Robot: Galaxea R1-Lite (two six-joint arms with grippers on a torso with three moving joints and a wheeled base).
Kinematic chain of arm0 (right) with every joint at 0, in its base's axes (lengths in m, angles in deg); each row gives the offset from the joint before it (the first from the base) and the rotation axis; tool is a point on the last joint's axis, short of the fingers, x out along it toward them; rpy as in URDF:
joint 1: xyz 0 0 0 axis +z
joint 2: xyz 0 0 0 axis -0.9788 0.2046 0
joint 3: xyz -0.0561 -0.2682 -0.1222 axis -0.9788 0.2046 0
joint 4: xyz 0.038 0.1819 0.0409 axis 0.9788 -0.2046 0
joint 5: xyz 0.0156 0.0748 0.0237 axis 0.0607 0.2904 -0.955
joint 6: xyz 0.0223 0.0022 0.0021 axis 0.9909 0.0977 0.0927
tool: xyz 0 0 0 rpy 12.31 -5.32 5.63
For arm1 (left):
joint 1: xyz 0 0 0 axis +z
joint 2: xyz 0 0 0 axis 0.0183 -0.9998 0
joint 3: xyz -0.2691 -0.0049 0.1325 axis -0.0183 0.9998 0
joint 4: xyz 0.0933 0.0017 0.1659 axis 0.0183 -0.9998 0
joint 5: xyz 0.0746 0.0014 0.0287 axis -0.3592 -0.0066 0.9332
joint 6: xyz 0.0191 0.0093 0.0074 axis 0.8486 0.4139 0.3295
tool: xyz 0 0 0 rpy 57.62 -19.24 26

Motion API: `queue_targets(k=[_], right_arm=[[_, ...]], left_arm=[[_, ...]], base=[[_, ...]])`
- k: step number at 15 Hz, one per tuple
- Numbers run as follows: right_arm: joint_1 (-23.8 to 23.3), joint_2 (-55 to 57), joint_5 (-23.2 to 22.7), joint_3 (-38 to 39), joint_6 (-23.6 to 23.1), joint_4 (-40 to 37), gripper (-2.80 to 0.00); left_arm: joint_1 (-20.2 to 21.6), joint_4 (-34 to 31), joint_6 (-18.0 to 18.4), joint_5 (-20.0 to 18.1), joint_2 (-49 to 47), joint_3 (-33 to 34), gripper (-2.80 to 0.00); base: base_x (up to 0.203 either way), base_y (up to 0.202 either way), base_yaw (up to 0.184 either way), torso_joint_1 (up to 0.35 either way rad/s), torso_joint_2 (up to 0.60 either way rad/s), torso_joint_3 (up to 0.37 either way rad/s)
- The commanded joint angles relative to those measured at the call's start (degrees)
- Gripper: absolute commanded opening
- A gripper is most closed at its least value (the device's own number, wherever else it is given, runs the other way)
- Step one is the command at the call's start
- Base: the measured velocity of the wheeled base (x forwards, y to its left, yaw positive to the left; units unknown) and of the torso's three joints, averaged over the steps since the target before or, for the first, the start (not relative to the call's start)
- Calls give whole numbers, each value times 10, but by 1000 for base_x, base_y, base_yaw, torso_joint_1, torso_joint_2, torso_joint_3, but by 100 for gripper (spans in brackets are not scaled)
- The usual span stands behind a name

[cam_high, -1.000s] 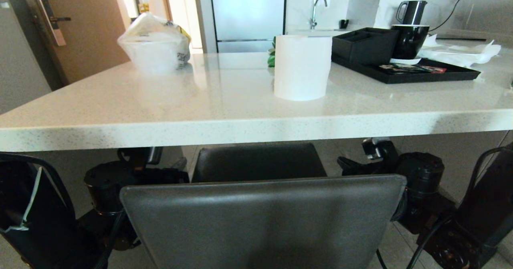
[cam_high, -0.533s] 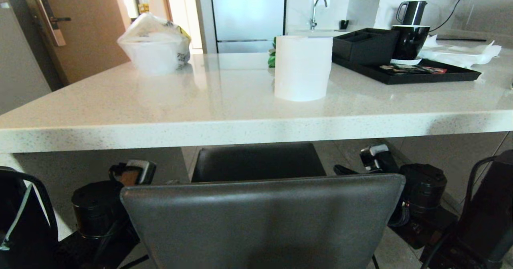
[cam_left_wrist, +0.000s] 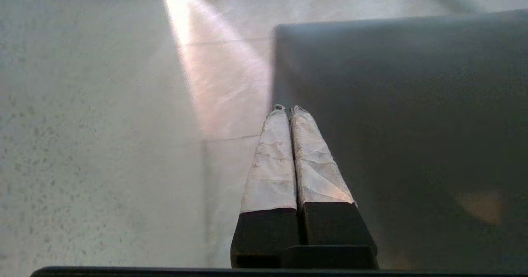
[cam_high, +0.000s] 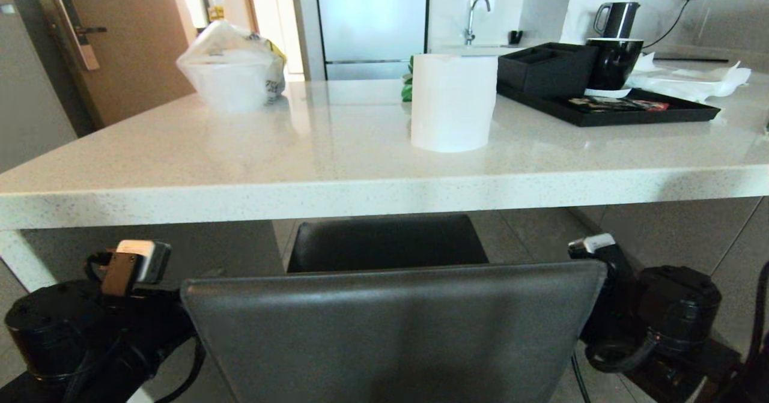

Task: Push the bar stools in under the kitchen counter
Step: Push the gray chair back under the dining table

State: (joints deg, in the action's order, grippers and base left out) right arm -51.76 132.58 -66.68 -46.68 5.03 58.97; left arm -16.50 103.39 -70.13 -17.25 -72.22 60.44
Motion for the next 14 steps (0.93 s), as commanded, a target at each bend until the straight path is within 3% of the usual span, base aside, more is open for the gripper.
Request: queue_targets(k=[1, 4, 7, 10, 14], right_arm=[[17, -26, -1, 18, 1, 5, -280], [57, -22, 3, 11, 0, 5, -280], [59, 10, 4, -31, 1, 5, -280], [51, 43, 5, -57, 1, 5, -280], [21, 42, 4, -50, 5, 5, -280]], left_arm=[[-13, 5, 1, -8, 45, 14, -280], [-50, 5, 1, -7, 31, 13, -280], [-76, 5, 1, 0, -7, -16, -280], [-95, 5, 4, 33, -43, -53, -280], [-48, 5, 4, 34, -34, -47, -280]], base=[[0, 0, 0, 0, 0, 0], [0, 0, 0, 0, 0, 0], [0, 0, 0, 0, 0, 0], [0, 0, 0, 0, 0, 0], [0, 0, 0, 0, 0, 0]])
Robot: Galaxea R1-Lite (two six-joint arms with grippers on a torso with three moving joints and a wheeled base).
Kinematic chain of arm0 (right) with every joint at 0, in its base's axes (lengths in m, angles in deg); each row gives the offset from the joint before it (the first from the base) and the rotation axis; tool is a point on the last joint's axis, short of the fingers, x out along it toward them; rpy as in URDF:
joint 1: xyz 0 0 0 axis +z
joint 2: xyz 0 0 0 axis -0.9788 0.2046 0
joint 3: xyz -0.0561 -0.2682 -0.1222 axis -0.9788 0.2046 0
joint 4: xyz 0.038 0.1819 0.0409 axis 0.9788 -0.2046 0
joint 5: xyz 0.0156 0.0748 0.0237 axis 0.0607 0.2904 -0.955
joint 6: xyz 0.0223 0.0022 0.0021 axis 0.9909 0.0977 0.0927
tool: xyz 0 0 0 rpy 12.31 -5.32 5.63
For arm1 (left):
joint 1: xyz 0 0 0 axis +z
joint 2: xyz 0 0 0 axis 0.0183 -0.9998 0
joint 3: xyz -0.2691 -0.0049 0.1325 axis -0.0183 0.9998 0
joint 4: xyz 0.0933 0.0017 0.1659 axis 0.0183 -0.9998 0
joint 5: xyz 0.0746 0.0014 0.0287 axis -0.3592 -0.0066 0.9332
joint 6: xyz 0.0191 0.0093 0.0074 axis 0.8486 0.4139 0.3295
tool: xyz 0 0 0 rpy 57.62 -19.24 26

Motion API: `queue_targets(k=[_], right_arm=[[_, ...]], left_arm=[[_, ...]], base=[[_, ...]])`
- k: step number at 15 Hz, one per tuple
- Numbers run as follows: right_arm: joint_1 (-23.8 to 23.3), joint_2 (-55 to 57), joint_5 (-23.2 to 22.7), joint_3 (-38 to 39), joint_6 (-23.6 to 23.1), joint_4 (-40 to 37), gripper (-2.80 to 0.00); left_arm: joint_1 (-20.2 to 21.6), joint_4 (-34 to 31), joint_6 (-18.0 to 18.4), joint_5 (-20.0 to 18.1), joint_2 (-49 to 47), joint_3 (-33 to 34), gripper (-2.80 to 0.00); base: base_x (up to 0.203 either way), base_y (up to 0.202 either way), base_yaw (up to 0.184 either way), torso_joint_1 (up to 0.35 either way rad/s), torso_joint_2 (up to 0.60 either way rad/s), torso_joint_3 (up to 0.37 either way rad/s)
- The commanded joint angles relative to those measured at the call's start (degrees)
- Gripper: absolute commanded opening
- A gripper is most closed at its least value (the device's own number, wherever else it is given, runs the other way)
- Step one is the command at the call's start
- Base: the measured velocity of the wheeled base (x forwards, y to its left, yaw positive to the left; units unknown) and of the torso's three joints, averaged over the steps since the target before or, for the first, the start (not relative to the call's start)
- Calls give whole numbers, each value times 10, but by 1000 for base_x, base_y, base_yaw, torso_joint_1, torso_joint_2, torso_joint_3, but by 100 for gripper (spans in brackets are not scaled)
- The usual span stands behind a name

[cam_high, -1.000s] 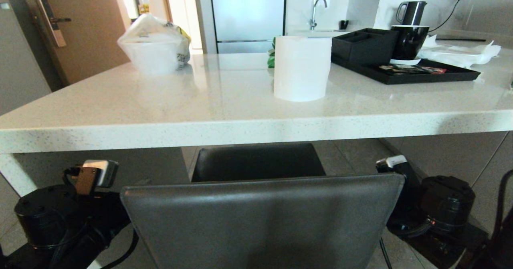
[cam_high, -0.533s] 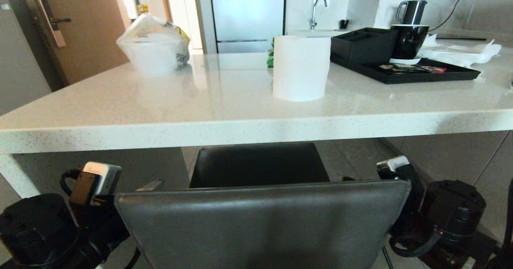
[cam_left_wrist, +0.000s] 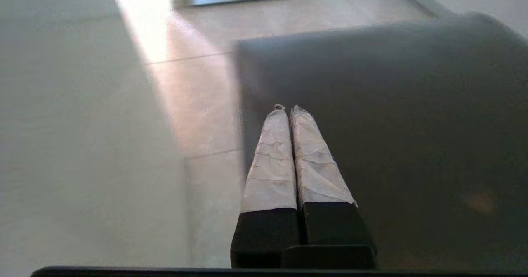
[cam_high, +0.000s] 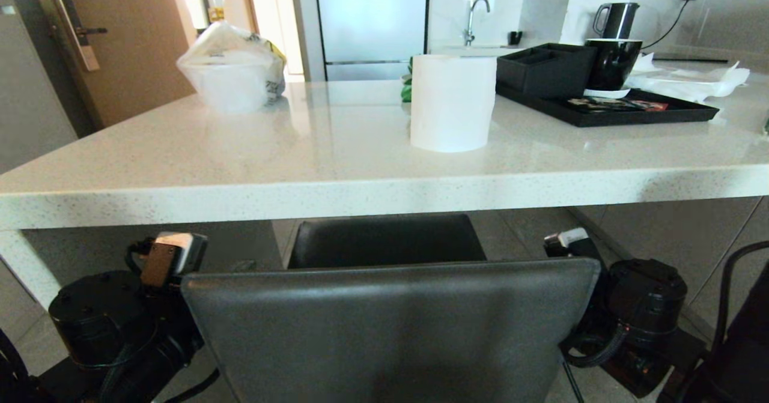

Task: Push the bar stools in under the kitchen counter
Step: Push the gray chair back under the dining table

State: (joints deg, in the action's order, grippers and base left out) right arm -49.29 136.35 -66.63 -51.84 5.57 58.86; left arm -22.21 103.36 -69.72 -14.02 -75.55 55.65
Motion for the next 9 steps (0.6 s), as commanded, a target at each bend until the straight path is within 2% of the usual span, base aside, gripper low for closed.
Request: queue_targets(k=[1, 2, 6, 9], right_arm=[[-4, -4, 4, 11, 2, 6, -280], [-4, -15, 4, 21, 3, 6, -280], [-3, -29, 5, 31, 2, 6, -280], [-13, -35, 39, 36, 4, 6, -280]], left_arm=[[29, 5, -1, 0, 12, 9, -280], [44, 5, -1, -2, 23, 21, -280], [42, 5, -2, -2, 59, 38, -280], [59, 5, -3, 4, 59, 43, -280]], base=[[0, 0, 0, 0, 0, 0], [0, 0, 0, 0, 0, 0], [0, 0, 0, 0, 0, 0], [-28, 0, 0, 2, 1, 0]])
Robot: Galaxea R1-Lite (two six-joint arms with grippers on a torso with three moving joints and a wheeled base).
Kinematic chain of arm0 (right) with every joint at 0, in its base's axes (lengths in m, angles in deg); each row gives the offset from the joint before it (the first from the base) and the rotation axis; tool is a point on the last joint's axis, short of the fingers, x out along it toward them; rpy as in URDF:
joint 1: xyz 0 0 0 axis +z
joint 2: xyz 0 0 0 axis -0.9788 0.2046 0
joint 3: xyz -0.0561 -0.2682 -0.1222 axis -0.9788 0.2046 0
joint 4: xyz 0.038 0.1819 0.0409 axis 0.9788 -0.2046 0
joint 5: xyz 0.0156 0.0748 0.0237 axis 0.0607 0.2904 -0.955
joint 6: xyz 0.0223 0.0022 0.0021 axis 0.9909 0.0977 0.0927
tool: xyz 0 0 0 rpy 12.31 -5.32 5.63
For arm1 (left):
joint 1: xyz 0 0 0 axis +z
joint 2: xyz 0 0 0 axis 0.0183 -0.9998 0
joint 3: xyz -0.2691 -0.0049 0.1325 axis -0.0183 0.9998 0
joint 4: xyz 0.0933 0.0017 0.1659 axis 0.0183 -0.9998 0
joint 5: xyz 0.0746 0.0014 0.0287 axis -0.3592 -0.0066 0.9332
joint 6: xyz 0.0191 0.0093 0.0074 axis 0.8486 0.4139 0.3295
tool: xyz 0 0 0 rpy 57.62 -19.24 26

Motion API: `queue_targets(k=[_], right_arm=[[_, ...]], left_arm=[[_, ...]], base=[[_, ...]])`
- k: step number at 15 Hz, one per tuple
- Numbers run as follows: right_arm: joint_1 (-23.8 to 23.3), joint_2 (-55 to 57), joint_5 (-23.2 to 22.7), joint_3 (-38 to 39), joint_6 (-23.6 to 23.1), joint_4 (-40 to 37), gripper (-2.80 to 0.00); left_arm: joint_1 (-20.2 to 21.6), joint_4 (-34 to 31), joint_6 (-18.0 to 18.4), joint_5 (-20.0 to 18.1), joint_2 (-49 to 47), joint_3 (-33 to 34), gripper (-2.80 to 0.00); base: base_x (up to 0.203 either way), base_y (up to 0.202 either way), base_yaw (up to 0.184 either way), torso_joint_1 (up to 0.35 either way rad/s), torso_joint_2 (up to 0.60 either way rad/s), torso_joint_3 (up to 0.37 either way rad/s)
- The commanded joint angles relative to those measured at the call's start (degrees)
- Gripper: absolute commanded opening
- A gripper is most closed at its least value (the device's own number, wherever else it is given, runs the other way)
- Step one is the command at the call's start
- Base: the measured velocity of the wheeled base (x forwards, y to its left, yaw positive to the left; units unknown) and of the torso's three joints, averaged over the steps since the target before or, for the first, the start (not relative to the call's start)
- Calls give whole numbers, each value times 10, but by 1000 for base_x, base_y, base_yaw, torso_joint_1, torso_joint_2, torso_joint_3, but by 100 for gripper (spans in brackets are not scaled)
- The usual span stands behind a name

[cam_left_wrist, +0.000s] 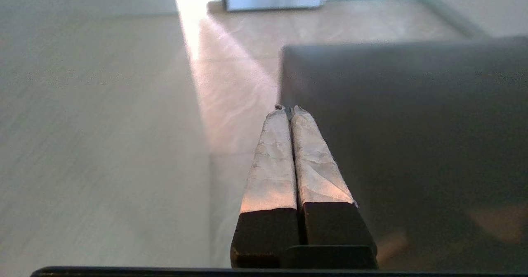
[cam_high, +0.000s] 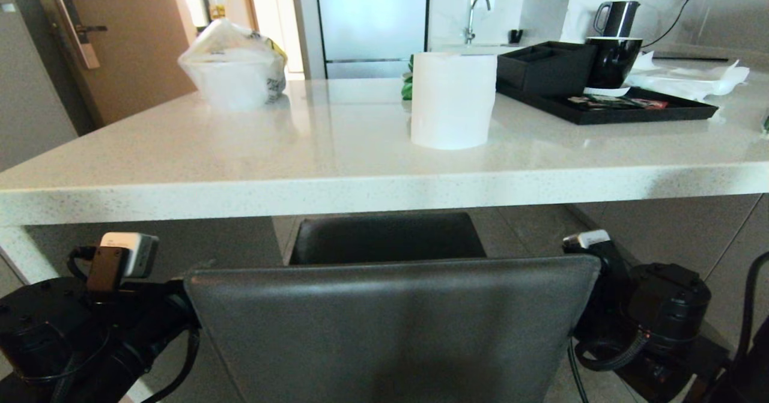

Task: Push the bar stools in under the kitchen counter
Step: Push the gray chair back under the dining table

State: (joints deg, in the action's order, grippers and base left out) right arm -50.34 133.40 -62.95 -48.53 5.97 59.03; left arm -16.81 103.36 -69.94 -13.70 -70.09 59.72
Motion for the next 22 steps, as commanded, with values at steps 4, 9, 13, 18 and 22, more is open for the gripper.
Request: queue_targets(k=[4, 9, 13, 18, 22], right_arm=[[-27, -24, 0, 22, -3, 4, -280], [-27, -29, 0, 22, -2, 4, -280], [-22, -57, 1, 31, -2, 4, -280], [24, -55, 3, 45, 1, 4, -280], [-13, 0, -7, -2, 3, 4, -280]], left_arm=[[40, 5, -2, 8, 11, 19, -280], [35, 5, 1, 3, 19, 15, -280], [35, 5, -2, 2, 22, 24, -280], [21, 5, 0, 1, 21, 24, -280], [21, 5, -1, 2, 21, 24, -280]], base=[[-188, 0, -2, 1, 4, 1], [-177, 0, -2, 2, 2, 1], [0, 0, 0, 0, 0, 0], [0, 0, 0, 0, 0, 0], [0, 0, 0, 0, 0, 0]])
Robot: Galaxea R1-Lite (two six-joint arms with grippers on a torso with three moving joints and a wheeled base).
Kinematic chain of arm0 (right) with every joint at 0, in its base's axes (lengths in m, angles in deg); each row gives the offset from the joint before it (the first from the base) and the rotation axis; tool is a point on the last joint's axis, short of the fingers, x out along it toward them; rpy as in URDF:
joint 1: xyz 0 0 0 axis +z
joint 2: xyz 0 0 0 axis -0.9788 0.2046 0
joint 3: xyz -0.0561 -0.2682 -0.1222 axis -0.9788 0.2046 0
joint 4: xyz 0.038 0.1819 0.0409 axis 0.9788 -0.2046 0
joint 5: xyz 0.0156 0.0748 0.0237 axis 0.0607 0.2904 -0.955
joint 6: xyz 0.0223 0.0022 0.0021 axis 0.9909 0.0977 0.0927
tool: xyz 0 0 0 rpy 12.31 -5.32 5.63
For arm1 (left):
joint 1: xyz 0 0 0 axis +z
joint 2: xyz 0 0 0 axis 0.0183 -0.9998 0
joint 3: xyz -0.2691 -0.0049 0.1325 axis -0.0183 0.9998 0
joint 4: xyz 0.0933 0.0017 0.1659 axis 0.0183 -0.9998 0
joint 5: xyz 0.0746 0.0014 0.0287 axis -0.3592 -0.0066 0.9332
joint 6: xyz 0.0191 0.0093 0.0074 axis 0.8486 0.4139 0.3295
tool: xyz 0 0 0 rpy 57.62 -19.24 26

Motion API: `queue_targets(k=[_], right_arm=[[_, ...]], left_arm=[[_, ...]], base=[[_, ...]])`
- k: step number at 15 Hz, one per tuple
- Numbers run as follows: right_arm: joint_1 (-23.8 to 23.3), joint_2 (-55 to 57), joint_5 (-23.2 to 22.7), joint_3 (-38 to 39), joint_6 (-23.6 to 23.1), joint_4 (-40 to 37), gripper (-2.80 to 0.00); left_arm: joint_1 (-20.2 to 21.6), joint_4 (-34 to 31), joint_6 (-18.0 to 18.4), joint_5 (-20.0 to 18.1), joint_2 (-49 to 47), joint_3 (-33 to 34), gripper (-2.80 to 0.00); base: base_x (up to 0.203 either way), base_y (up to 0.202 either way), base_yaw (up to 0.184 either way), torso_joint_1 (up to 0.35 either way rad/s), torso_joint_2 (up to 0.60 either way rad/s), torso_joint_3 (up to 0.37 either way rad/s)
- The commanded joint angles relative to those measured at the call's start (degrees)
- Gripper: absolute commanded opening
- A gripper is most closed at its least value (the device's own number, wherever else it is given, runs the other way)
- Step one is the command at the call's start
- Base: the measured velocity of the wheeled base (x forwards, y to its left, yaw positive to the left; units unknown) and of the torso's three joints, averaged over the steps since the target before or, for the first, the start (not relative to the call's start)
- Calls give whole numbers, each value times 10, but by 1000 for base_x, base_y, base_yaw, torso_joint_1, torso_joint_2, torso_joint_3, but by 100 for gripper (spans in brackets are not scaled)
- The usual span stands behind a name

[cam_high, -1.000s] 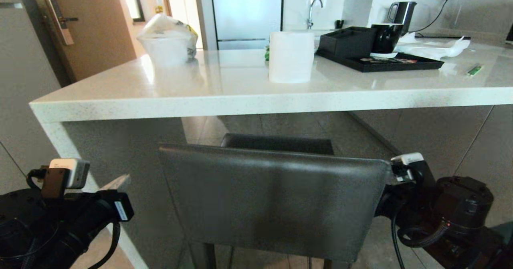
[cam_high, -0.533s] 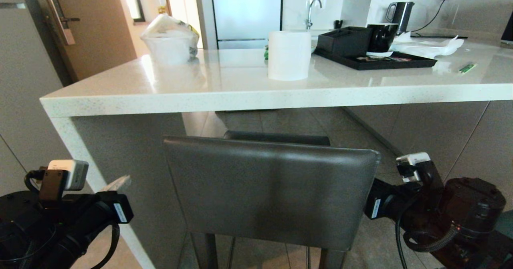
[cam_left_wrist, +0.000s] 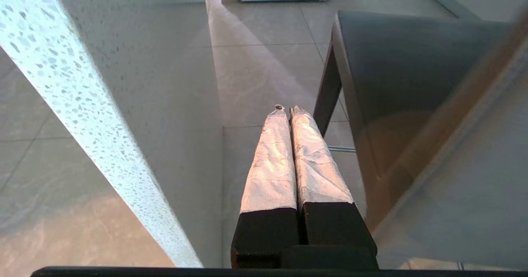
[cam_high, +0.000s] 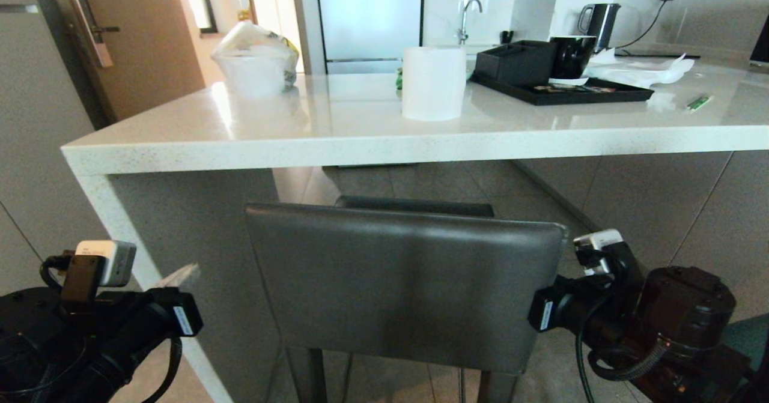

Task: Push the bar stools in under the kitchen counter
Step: Push the gray chair back under the dining table

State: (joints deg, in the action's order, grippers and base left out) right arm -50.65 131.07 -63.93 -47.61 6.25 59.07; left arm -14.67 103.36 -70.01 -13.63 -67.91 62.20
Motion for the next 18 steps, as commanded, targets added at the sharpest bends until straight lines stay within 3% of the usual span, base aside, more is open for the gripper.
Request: queue_targets(k=[1, 9, 14, 18], right_arm=[[-22, 31, -16, -23, 2, 4, -280], [-28, 34, -25, -18, 5, 4, -280], [-3, -63, -17, 72, 8, 4, -280], [26, -141, 27, 110, 8, 4, -280]], left_arm=[[-2, 5, 1, 0, -1, -3, -280], [-7, 5, -1, 2, 3, 0, -280], [-6, 0, 0, 1, 126, 14, -280], [-4, -84, 0, 2, 230, 15, -280]], base=[[0, 0, 0, 0, 0, 0], [0, 0, 0, 0, 0, 0], [0, 0, 0, 0, 0, 0], [0, 0, 0, 0, 0, 0]])
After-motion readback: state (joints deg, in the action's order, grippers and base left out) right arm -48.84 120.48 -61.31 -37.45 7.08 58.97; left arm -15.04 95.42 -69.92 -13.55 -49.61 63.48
